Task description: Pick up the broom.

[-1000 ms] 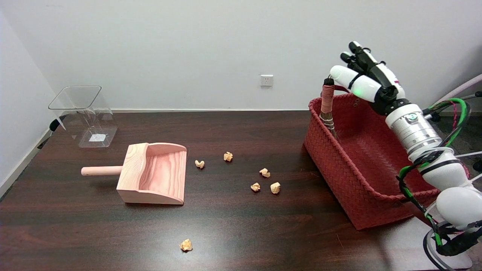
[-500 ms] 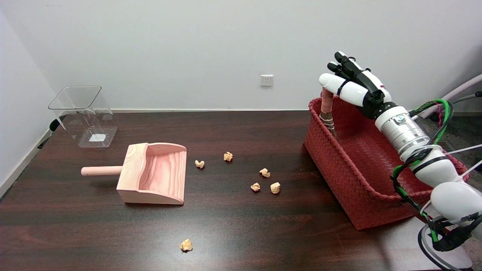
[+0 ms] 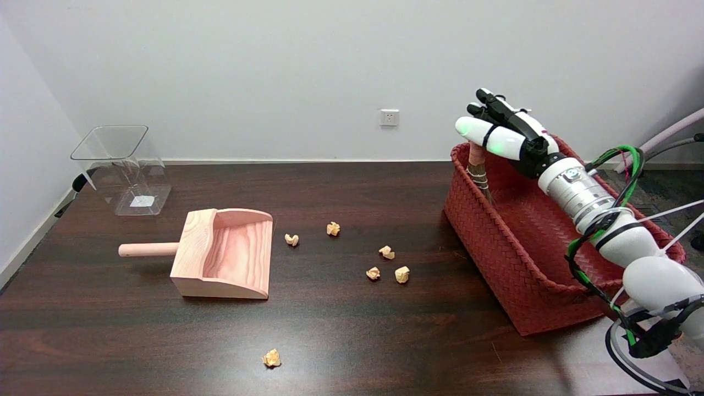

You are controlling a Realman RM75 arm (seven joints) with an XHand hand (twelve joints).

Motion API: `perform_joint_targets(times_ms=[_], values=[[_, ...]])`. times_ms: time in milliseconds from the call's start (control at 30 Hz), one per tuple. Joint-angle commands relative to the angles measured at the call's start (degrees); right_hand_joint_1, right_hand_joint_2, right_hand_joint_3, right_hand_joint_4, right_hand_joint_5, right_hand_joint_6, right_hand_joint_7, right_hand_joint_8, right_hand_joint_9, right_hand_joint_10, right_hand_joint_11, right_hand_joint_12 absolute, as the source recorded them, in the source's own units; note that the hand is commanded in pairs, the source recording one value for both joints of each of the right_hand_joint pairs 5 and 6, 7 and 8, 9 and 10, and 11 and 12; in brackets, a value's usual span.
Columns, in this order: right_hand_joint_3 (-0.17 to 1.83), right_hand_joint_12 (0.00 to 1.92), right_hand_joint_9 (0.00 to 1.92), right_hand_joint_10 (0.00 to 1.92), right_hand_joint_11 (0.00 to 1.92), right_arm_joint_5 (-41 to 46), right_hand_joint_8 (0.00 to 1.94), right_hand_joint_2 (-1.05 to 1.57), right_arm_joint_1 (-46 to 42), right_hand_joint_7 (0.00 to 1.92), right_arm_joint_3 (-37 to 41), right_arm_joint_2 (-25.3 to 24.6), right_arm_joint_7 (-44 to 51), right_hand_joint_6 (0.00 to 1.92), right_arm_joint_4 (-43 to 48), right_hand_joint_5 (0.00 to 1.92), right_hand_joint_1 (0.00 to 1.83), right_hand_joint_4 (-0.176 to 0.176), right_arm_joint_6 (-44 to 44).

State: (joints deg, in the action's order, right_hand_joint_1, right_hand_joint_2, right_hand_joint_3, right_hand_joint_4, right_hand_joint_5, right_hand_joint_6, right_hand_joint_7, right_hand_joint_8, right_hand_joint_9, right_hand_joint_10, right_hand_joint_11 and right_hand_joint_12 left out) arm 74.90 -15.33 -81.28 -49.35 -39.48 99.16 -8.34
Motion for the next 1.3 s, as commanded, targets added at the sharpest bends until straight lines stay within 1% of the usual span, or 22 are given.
perform_joint_targets(times_ms=[33,333,500,733,900,1067,1100,1300], values=[[-0.17,0.0,0.0,0.0,0.0,1.8,0.18,0.98,2.2,0.18,-0.5,0.7,-0.2,0.0,-1.8,0.0,0.75,0.0,5.2],[-0.17,0.0,0.0,0.0,0.0,2.4,0.21,0.99,1.0,0.21,-0.3,0.3,-0.2,0.0,-1.5,0.0,0.74,0.0,5.2],[-0.17,0.03,0.03,0.03,0.03,2.5,0.3,1.0,0.6,0.3,-0.4,0.1,-0.2,0.03,-1.5,0.03,0.74,0.0,5.2],[-0.17,0.04,0.04,0.04,0.04,3.1,0.34,1.02,0.6,0.34,-0.8,0.1,-0.2,0.04,-1.8,0.04,0.72,0.0,6.6],[-0.17,0.09,0.09,0.09,0.09,3.1,0.43,1.06,0.7,0.43,-0.8,0.1,-0.2,0.09,-2.0,0.09,0.68,0.0,7.4],[-0.17,0.15,0.15,0.15,0.15,3.1,0.6,1.09,0.7,0.6,-0.9,0.1,-0.2,0.15,-1.8,0.15,0.65,0.0,7.1],[-0.17,0.19,0.19,0.19,0.19,3.1,0.74,1.1,0.7,0.74,-0.9,0.1,-0.2,0.19,-1.8,0.19,0.65,0.0,7.0],[-0.17,0.25,0.25,0.25,0.25,3.0,0.93,1.11,0.7,0.93,-0.5,0.0,0.1,0.25,-2.4,0.25,0.65,0.0,6.8]])
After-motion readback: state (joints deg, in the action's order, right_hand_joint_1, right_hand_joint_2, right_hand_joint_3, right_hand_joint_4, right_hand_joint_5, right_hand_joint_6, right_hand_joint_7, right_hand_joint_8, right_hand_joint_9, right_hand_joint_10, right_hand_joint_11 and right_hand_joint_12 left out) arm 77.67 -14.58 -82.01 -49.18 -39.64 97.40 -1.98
